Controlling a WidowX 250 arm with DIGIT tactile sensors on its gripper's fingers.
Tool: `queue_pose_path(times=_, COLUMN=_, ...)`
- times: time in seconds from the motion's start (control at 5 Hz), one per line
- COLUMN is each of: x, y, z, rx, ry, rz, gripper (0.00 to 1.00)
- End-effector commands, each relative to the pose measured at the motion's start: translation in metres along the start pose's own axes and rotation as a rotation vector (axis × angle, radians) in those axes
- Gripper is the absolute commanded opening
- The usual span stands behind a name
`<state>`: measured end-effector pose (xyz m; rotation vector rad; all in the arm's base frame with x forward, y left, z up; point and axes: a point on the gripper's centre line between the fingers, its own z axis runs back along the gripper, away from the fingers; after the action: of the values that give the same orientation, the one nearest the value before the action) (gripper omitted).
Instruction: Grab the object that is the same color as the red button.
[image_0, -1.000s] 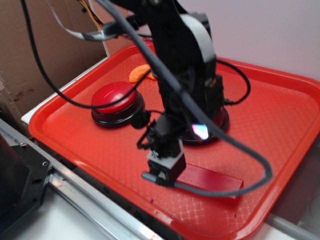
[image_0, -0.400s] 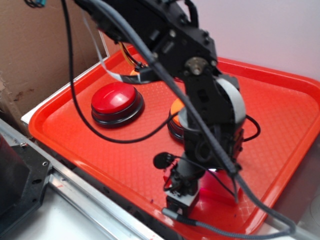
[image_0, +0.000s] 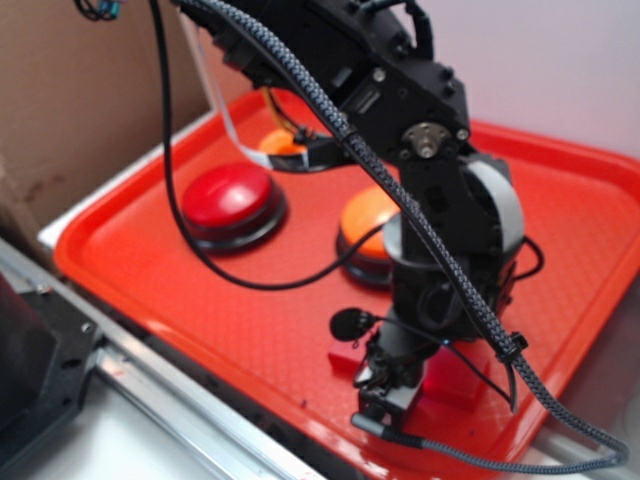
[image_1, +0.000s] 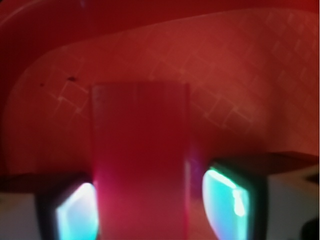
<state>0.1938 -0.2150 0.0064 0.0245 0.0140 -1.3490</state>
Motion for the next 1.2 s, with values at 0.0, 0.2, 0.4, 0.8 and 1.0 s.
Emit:
queue_pose_path(times=0.0, x=-0.005, y=-0.009, z=0.006, rx=-0.006, ry=-0.025, rz=0.046, gripper=0.0)
queue_pose_path(times=0.2, x=-0.015, y=-0.004, z=0.036, rx=0.034, ry=-0.014, rz=0.156, gripper=0.0)
queue_pose_path(times=0.4, x=-0.035, y=-0.001, z=0.081, rx=0.072, ry=-0.033, rz=0.29, gripper=0.0)
queue_pose_path(times=0.8, x=-0.084, y=0.003, z=0.147, rx=0.125, ry=-0.052, rz=0.733, gripper=0.0)
queue_pose_path(times=1.0, x=-0.111, y=0.004, z=0.175, rx=0.093, ry=-0.097, rz=0.889, gripper=0.0)
